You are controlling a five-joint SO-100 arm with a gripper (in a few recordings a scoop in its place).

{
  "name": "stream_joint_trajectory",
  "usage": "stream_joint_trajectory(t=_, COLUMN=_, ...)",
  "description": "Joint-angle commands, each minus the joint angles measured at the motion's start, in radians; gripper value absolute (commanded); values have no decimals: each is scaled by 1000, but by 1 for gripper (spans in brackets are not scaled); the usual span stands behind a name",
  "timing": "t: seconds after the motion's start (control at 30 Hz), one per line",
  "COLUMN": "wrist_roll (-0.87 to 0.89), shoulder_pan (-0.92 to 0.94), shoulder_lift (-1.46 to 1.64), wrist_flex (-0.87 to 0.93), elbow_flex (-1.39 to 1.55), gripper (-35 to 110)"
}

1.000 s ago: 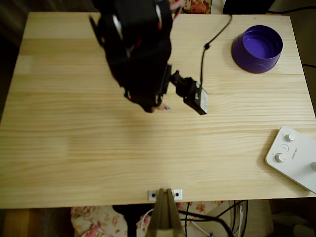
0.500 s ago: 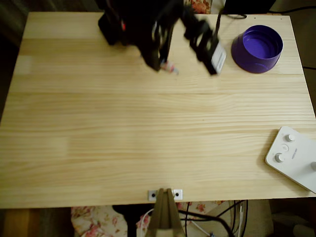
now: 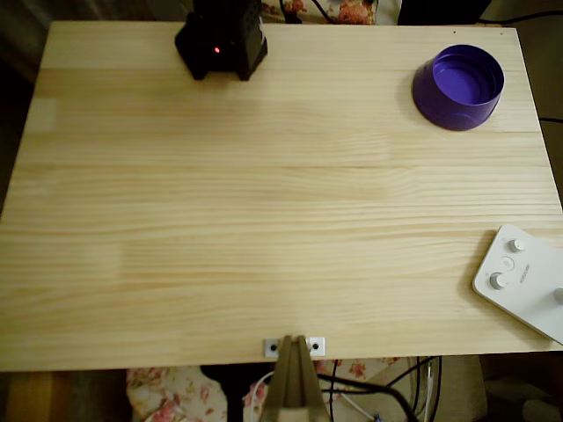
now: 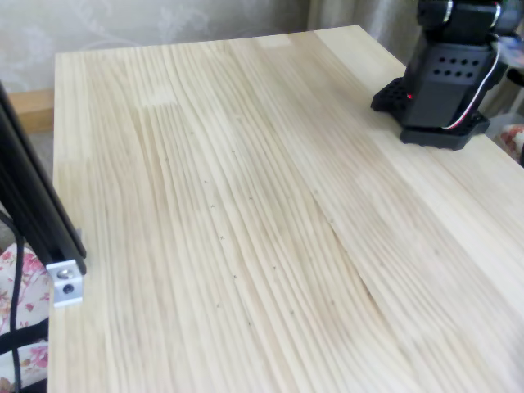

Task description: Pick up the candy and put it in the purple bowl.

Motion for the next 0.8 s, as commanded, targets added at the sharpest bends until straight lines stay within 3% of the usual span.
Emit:
stream_joint_trajectory(t=0.0, wrist_roll=3, shoulder_pan=-78, shoulder_lift=-46, wrist_flex=-110, elbow_flex=-98, gripper=-1)
stream_joint_trajectory(t=0.27, wrist_roll=-14, shoulder_pan=-176, shoulder_lift=-275, wrist_flex=-308, elbow_flex=-166, gripper=-1)
stream_joint_trajectory(t=0.77, wrist_roll=3, shoulder_pan=-141, shoulder_lift=-690, wrist_flex=-552, elbow_flex=-347, gripper=-1)
